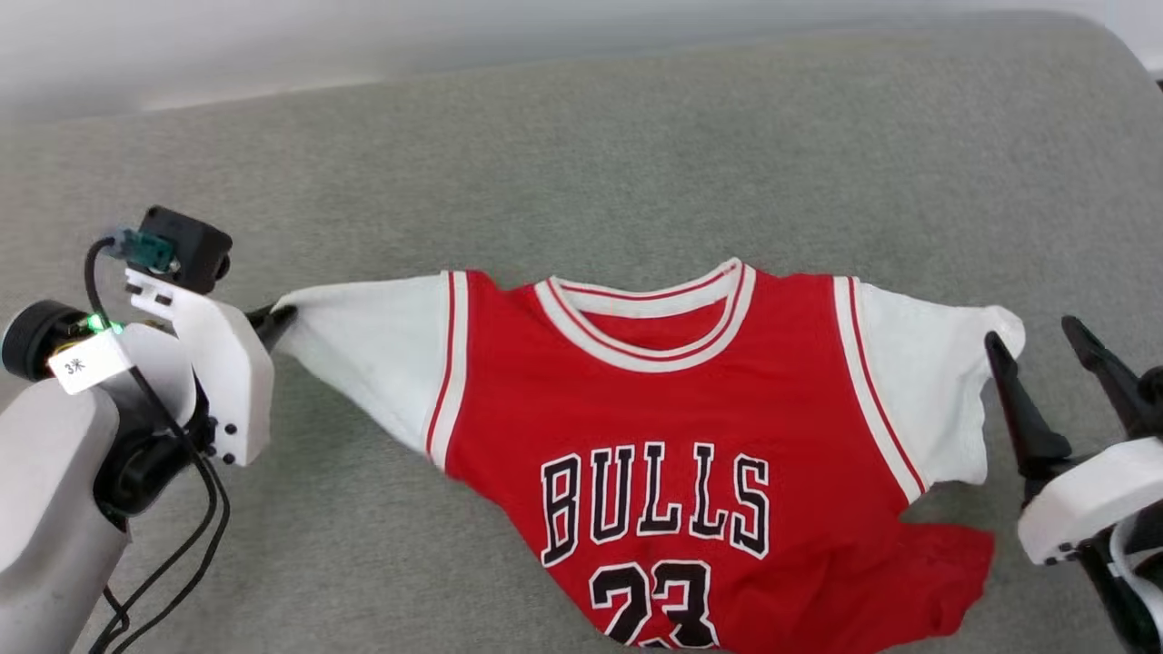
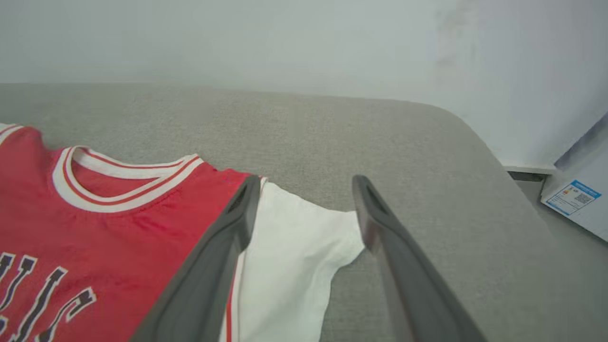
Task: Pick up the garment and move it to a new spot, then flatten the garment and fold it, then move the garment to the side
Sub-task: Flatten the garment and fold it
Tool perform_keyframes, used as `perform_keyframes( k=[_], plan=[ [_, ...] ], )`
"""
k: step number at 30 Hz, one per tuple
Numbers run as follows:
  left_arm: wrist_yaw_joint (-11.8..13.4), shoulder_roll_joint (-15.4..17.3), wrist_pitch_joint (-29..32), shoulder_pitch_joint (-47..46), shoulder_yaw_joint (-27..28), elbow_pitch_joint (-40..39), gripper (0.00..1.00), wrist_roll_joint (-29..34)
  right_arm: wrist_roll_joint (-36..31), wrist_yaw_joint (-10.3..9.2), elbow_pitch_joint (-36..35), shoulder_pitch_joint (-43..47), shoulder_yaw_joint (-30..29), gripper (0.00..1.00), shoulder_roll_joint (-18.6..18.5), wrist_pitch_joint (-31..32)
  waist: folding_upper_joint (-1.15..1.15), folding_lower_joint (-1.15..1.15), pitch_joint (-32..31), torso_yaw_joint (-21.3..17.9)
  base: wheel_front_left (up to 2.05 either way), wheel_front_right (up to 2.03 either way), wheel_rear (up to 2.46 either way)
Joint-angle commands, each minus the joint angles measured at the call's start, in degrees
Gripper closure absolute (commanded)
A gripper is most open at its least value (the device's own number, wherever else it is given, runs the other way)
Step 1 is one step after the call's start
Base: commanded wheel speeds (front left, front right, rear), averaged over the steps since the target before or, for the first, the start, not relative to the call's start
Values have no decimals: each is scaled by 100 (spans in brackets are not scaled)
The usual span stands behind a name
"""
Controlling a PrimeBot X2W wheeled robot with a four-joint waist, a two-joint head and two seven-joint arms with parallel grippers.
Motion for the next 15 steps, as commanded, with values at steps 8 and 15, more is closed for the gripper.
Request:
perform_keyframes(
  k=[8,15],
  plan=[
    [354,384,-127,517,268,-1563,100,-82,458,-3,-148,-220,-5,0,-1066,2336,0,0,-97,533,0,0,0],
    [660,683,-112,1098,456,-2962,100,-254,767,-4,40,-642,-162,0,-1524,4031,0,0,191,874,0,0,0]
  ],
)
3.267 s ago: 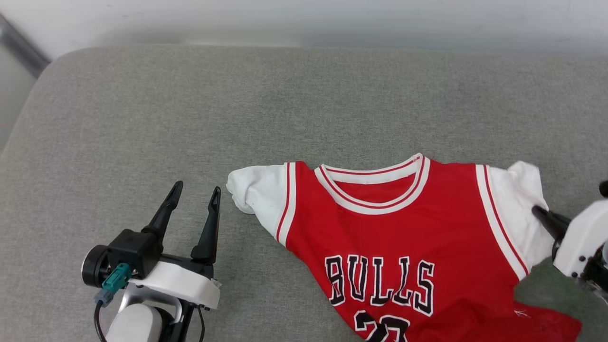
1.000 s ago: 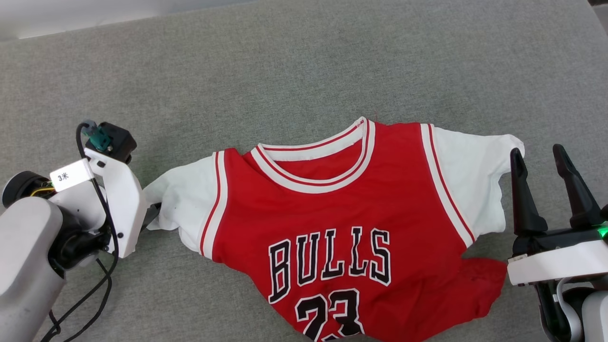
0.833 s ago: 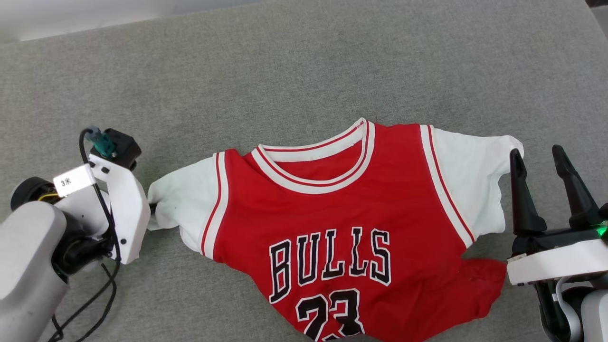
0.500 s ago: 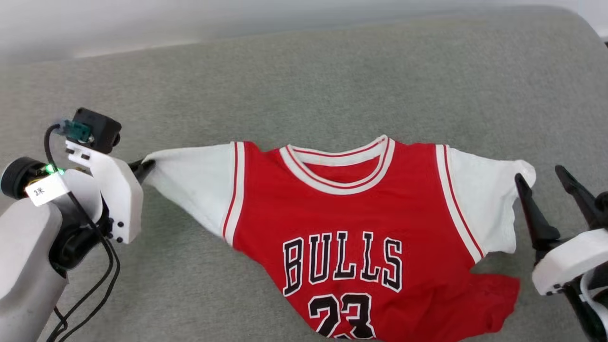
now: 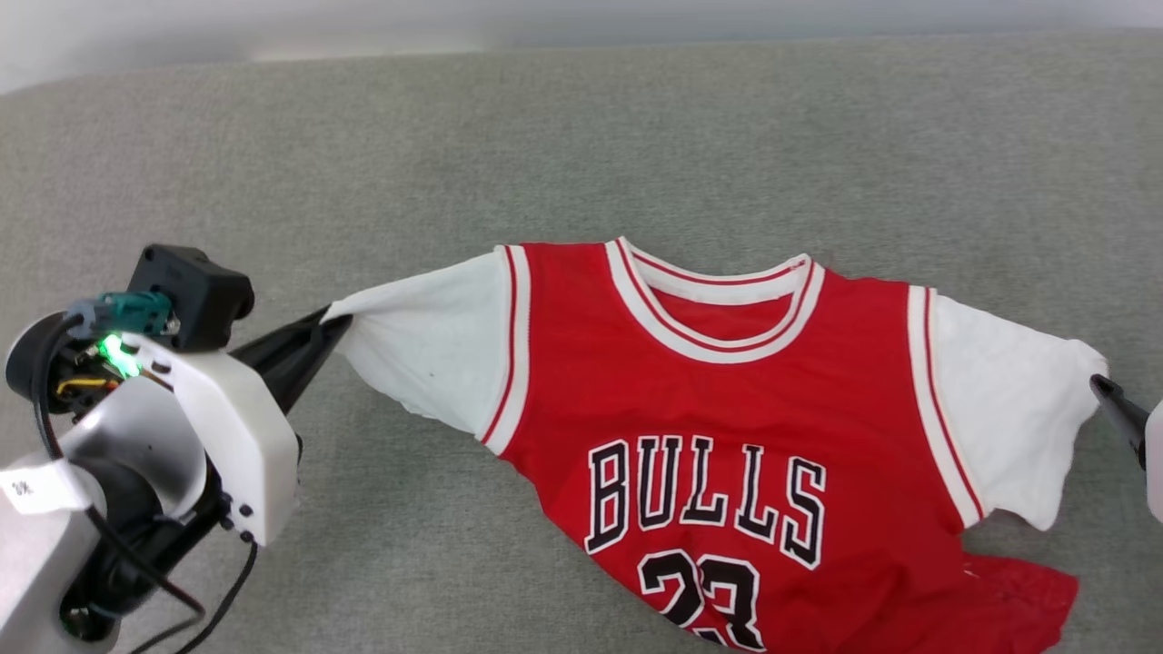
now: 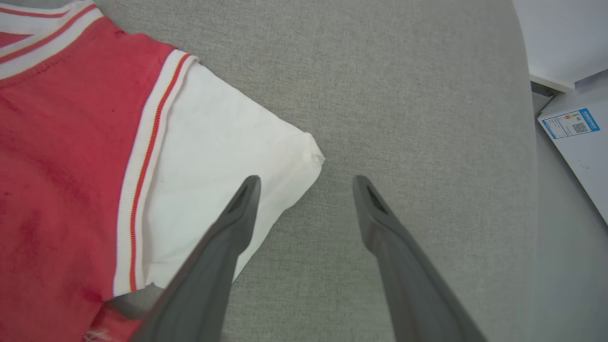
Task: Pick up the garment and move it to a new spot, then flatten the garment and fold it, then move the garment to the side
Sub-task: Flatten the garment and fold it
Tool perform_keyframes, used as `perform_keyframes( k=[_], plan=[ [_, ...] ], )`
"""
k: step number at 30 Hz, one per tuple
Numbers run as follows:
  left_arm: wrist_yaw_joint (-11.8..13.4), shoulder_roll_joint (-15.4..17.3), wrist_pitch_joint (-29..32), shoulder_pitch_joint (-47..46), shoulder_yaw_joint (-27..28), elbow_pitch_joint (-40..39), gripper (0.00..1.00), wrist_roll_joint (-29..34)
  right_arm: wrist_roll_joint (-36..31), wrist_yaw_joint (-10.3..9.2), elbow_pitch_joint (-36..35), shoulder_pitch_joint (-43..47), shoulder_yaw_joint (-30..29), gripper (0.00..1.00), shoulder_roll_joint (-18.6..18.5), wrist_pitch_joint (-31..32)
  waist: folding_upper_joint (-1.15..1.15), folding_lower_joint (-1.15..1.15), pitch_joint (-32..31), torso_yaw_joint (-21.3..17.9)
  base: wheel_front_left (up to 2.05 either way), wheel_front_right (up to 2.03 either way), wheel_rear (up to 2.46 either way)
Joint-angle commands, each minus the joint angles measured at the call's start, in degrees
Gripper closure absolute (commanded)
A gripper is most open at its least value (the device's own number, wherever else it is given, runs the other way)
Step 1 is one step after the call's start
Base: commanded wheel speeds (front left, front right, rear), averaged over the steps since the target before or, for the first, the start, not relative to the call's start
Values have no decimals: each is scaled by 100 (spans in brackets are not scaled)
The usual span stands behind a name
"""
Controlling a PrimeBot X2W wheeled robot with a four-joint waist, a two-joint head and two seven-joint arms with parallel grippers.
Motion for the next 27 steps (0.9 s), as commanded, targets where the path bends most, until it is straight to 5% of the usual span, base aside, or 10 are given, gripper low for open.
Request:
perform_keyframes(
  k=[1,11,21,24,25,27],
  plan=[
    [89,55,-44,159,36,-278,100,-8,68,-4,121,-170,-48,0,-41,357,0,0,165,181,0,0,0],
    [107,-60,-77,208,-138,-967,100,94,-132,-4,804,-641,-86,0,-102,954,0,0,471,549,0,0,0],
    [97,-105,-133,143,-251,-1150,100,272,-60,6,1819,-564,251,0,341,816,0,0,664,726,0,0,0],
    [92,-79,-140,152,-266,-1083,100,309,54,8,1997,-490,413,83,384,809,0,0,627,717,0,0,0],
    [90,-82,-149,155,-278,-1067,100,306,91,10,2013,-496,438,100,362,767,0,0,601,706,0,0,0],
    [92,-121,-160,185,-294,-1040,100,271,109,5,2006,-553,438,100,252,603,0,0,529,673,0,0,0]
  ],
)
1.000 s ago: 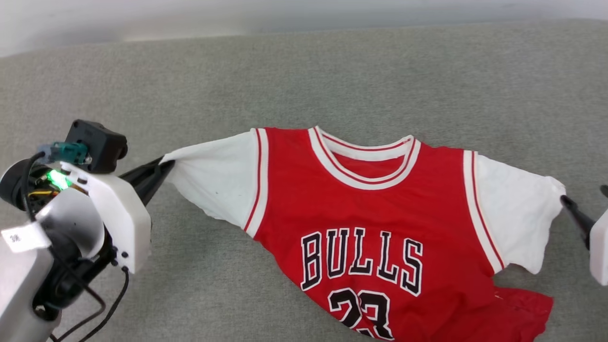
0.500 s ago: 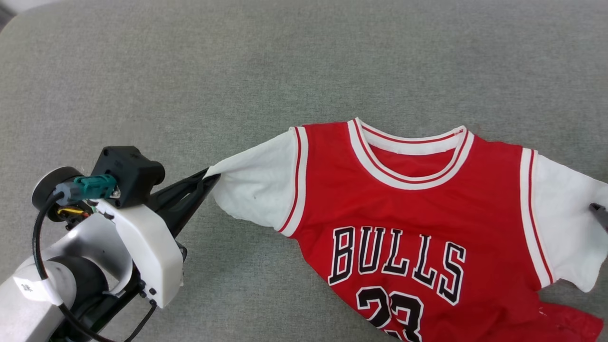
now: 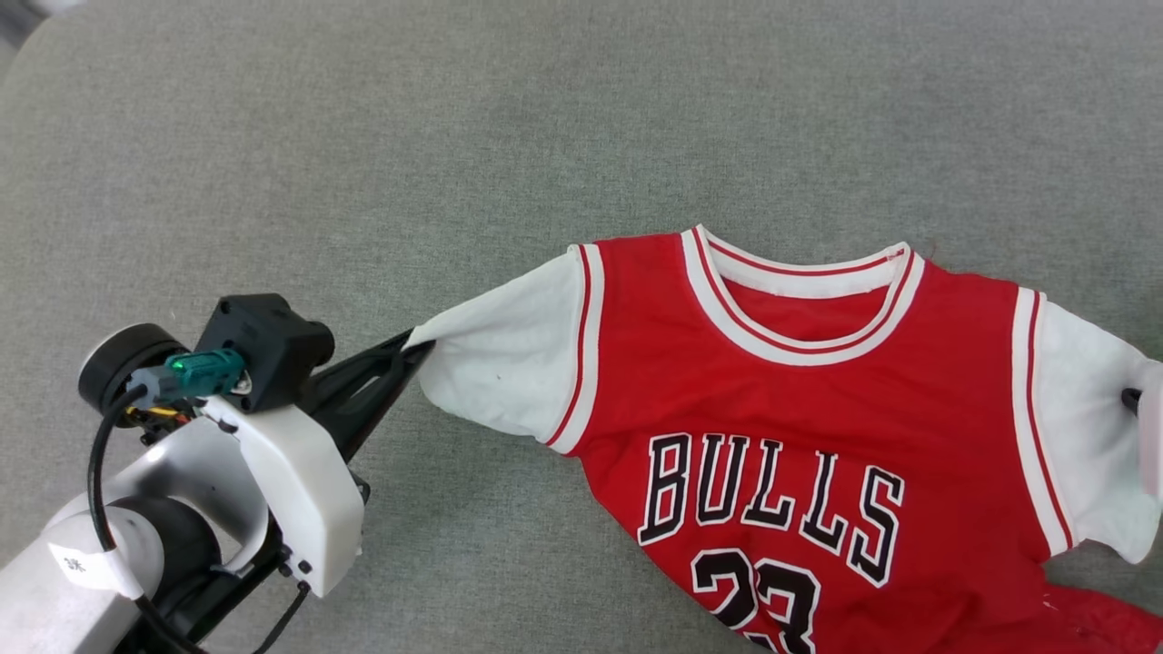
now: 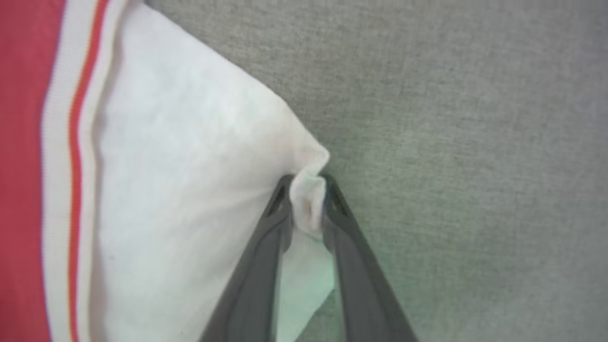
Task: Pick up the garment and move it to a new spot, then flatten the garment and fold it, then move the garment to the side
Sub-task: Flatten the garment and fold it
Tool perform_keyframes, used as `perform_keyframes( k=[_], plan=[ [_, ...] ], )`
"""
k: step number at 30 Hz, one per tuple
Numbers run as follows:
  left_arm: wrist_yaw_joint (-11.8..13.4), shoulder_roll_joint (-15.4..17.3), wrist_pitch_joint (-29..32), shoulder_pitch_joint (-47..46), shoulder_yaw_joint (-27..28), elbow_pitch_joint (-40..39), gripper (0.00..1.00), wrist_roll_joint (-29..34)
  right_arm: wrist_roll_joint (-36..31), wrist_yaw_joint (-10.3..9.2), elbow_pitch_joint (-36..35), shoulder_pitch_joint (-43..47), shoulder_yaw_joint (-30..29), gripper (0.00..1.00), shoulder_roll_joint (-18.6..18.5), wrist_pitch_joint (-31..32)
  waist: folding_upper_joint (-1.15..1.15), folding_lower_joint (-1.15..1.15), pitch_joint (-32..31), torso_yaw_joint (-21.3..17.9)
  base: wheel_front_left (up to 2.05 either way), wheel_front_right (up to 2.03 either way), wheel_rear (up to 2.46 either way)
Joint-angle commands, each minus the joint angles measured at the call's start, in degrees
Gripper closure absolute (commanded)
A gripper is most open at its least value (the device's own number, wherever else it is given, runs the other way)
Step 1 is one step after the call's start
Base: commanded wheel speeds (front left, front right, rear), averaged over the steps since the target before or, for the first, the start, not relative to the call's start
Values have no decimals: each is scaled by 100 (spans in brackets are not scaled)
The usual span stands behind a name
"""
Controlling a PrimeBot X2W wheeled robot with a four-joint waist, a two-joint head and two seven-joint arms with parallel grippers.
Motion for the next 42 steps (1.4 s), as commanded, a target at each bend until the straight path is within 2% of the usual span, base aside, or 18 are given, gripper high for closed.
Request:
perform_keyframes(
  k=[1,8,18,23,31,38,42],
  plan=[
    [20,-2,-28,10,5,39,100,19,37,15,279,186,178,100,152,-40,0,1,-85,-48,0,0,0],
    [212,152,-181,171,198,202,100,114,248,8,-197,-157,49,100,-148,-483,0,1,-548,-315,0,0,0],
    [598,422,-631,488,906,38,100,-70,361,7,-1208,-503,-61,100,-441,-773,0,1,-1325,-766,0,0,0],
    [827,628,-811,514,1403,-171,100,-123,372,7,-1788,-675,-133,100,-395,-828,0,1,-1554,-934,0,0,0],
    [1061,901,-974,270,2183,-551,100,-246,333,7,-2619,-830,-425,100,-277,-898,0,1,-1786,-1065,0,0,0],
    [1203,1074,-1118,-170,2760,-728,100,-230,449,7,-2916,-1246,-521,100,-288,-961,0,1,-1804,-1166,0,0,0],
    [1146,1182,-1115,-493,2950,-659,100,-317,434,7,-2833,-1698,-392,100,-332,-1066,0,1,-1661,-1206,0,0,0]
  ],
)
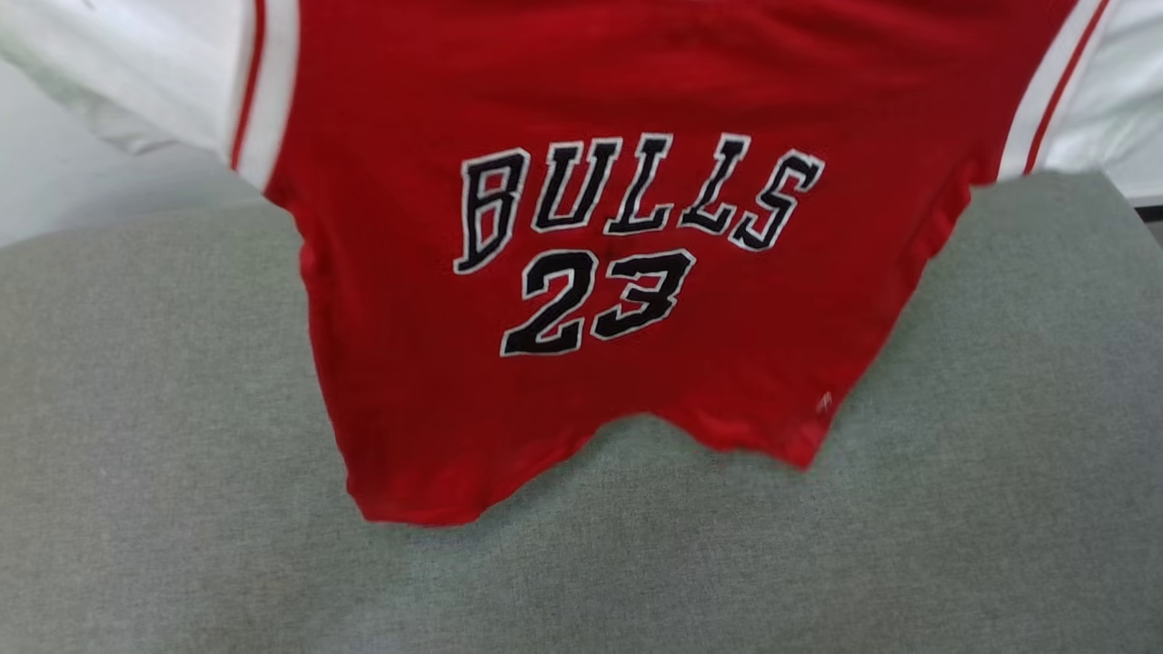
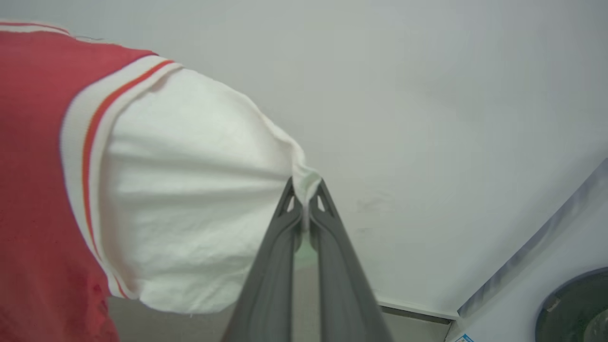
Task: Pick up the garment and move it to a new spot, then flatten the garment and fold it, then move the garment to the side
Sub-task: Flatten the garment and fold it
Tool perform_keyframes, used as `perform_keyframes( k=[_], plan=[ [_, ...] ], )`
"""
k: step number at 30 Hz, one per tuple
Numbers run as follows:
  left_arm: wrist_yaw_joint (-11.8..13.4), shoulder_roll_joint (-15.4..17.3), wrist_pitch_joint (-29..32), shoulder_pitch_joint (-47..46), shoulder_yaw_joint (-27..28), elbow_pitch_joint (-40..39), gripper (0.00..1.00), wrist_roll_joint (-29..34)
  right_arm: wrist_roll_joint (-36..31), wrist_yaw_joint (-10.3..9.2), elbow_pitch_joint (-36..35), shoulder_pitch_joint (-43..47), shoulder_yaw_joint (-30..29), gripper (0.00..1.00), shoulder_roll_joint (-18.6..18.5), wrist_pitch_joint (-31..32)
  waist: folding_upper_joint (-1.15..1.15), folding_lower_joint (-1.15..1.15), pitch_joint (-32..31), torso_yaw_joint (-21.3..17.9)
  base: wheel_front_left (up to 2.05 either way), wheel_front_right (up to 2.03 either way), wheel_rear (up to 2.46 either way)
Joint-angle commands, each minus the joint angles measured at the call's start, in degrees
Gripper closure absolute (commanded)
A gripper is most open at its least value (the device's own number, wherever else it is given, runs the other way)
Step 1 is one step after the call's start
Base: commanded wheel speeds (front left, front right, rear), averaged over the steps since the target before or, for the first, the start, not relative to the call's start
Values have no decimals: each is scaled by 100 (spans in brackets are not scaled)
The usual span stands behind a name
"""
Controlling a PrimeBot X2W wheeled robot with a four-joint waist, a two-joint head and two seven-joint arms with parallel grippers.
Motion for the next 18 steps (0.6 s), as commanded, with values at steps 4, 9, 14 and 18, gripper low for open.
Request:
perform_keyframes(
  k=[4,9,14,18],
  plan=[
    [-174,110,-21,-578,51,318,100,-113,18,-5,196,-667,242,100,-59,-120,0,0,327,-24,0,0,0],
    [-463,118,-55,-1395,-152,956,100,-142,-63,-5,507,-1434,473,100,-70,-242,0,0,849,10,0,0,0],
    [-824,-10,-137,-2516,-558,1756,100,10,-244,-5,957,-2323,729,100,-33,-450,0,0,1511,62,0,0,0],
    [-1052,-290,-240,-3705,-925,2507,100,270,-459,-5,1493,-3194,967,100,71,-675,0,0,2058,99,0,0,0]
  ],
)
